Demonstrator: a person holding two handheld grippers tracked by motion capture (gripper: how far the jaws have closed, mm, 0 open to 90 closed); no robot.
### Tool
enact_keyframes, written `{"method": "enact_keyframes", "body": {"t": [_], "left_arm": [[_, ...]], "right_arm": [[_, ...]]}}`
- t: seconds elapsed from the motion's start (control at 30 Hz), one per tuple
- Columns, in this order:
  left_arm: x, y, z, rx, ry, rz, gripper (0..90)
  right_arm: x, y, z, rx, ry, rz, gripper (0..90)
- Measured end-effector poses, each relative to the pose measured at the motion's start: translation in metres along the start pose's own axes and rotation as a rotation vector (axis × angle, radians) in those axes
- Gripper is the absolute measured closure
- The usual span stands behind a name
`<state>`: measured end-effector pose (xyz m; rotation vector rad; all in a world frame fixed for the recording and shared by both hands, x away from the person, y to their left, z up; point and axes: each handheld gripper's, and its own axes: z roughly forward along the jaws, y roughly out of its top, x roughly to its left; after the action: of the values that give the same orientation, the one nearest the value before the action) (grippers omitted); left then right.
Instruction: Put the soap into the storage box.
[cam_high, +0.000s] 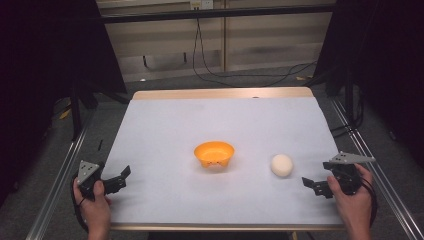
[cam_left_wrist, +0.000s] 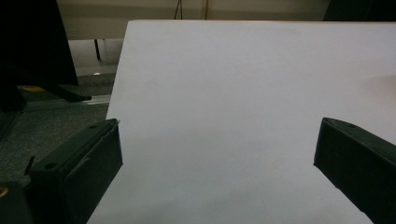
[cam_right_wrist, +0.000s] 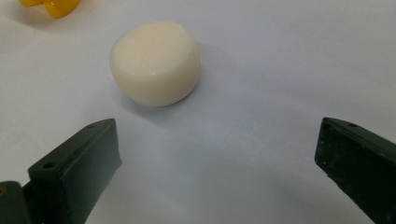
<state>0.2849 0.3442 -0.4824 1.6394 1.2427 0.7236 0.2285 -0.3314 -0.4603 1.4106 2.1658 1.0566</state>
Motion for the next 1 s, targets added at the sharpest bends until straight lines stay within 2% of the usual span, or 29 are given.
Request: {"method": "enact_keyframes", "body": {"t": [0.5, 0.6, 1.0], "left_arm": [[0.0, 0.0, 0.0, 0.004, -0.003, 0.005, 0.9], [0.0, 0.0, 0.0, 0.005, -0.003, 0.004, 0.9], [0.001, 0.0, 0.001, 0.008, -0.008, 0.005, 1.0]], "right_arm": [[0.005, 0.02, 0.01, 0.08, 0.036, -0.041, 1.0], [0.005, 0.024, 0.01, 0.073, 0.047, -0.052, 3.1], [0.008, 0.035, 0.016, 0.125, 0.071, -0.081, 6.7]]}}
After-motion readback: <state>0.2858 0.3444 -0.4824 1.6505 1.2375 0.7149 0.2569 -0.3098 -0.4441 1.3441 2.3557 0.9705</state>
